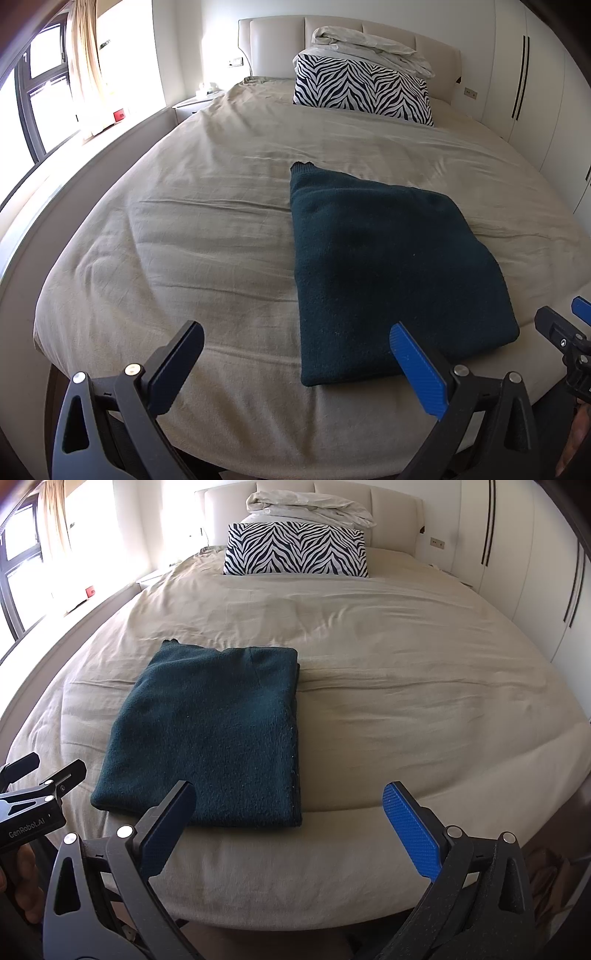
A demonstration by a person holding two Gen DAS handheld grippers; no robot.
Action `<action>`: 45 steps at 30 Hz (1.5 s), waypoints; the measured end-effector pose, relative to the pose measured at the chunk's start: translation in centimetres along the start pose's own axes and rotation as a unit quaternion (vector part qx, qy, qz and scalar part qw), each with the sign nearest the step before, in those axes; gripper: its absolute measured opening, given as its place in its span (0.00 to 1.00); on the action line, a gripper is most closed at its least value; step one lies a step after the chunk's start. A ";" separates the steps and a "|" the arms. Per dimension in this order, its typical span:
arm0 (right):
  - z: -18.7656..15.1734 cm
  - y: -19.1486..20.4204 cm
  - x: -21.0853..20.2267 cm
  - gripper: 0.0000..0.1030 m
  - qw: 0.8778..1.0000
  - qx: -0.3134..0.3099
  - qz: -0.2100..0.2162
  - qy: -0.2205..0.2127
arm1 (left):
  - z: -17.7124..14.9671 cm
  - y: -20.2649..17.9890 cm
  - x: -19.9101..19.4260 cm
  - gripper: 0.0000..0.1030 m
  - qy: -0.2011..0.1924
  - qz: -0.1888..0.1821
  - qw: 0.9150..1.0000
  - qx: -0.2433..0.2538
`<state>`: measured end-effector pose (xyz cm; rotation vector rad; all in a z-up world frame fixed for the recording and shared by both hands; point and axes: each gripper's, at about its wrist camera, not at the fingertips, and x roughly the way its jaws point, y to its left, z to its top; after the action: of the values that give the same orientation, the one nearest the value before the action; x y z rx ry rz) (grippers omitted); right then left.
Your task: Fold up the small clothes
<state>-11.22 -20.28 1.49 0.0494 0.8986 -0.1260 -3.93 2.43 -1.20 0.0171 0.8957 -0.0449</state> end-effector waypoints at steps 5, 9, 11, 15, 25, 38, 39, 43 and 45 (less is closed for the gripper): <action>-0.1 0.0 0.1 1.00 1.000 0.000 0.000 0.001 | -0.1 0.0 0.1 1.00 0.001 0.000 1.000 0.000; -0.2 0.0 0.1 1.00 1.000 0.000 0.000 0.002 | 0.0 0.0 0.0 1.00 0.001 0.000 1.000 0.000; -0.2 0.0 0.1 1.00 1.000 0.001 0.000 0.002 | 0.0 0.0 0.1 1.00 0.001 0.000 1.000 0.001; -0.2 0.0 0.1 1.00 1.000 0.001 0.000 0.003 | -0.1 0.0 0.1 1.00 0.002 -0.001 1.000 0.001; -0.4 -0.3 0.3 1.00 1.000 0.002 0.001 0.006 | -0.1 0.0 0.1 1.00 0.002 0.000 1.000 0.001; -0.6 -0.5 0.5 1.00 1.000 0.003 0.002 0.009 | -0.5 0.3 0.5 1.00 0.008 -0.005 1.000 0.005; -0.5 -0.5 0.5 1.00 1.000 0.003 0.002 0.009 | -0.5 0.3 0.5 1.00 0.008 -0.004 1.000 0.006; -0.6 -0.5 0.5 1.00 1.000 0.003 0.002 0.010 | -0.5 0.3 0.6 1.00 0.009 -0.004 1.000 0.006; -0.7 -0.4 0.5 1.00 1.000 0.003 0.001 0.010 | -0.5 0.3 0.6 1.00 0.009 -0.004 1.000 0.007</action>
<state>-11.48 -20.70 0.66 0.0582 0.9190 -0.1262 -3.95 2.73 -1.99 0.0263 0.9141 -0.0585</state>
